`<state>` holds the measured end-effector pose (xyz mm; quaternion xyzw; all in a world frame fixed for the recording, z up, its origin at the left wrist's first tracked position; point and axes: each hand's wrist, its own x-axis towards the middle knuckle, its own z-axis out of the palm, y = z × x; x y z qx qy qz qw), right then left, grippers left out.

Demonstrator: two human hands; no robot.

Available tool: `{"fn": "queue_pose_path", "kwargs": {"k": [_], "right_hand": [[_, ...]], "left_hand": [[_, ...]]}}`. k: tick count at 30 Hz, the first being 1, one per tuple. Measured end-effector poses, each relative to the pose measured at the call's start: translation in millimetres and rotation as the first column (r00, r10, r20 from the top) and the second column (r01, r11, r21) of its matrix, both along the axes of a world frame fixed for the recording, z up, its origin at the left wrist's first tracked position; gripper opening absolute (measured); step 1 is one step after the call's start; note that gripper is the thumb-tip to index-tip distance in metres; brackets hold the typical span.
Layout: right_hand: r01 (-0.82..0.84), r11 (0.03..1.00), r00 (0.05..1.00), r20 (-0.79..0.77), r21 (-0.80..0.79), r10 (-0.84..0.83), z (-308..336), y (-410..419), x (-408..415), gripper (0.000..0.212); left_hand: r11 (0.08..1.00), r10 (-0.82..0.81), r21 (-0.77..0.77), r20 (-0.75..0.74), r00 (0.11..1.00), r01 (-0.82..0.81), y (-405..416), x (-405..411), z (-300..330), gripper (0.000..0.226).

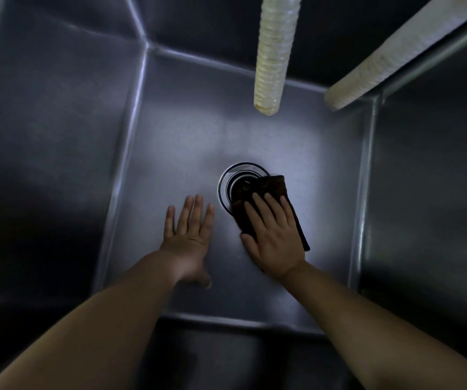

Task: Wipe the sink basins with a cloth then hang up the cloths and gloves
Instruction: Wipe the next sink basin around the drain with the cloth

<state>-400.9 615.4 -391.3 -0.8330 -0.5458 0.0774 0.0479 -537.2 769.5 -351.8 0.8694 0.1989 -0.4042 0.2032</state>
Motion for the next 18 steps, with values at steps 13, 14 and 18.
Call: {"fn": "queue_pose_path", "kwargs": {"k": [13, 14, 18], "right_hand": [[0.284, 0.951, 0.957, 0.098, -0.124, -0.273, 8, -40, 36, 0.067], [0.343, 0.929, 0.938, 0.106, -0.137, -0.331, 9, -36, 41, 0.067], [0.491, 0.854, 0.871, 0.112, -0.174, -0.478, 12, 5, 76, 0.070]], "left_hand": [[0.999, 0.009, -0.050, 0.006, 1.000, -0.009, 5, -2, -5, 0.157], [0.999, 0.013, -0.053, 0.006, 1.000, -0.013, 5, -2, -5, 0.157], [0.998, 0.014, -0.057, 0.014, 1.000, -0.014, 7, -3, -6, 0.157]]}}
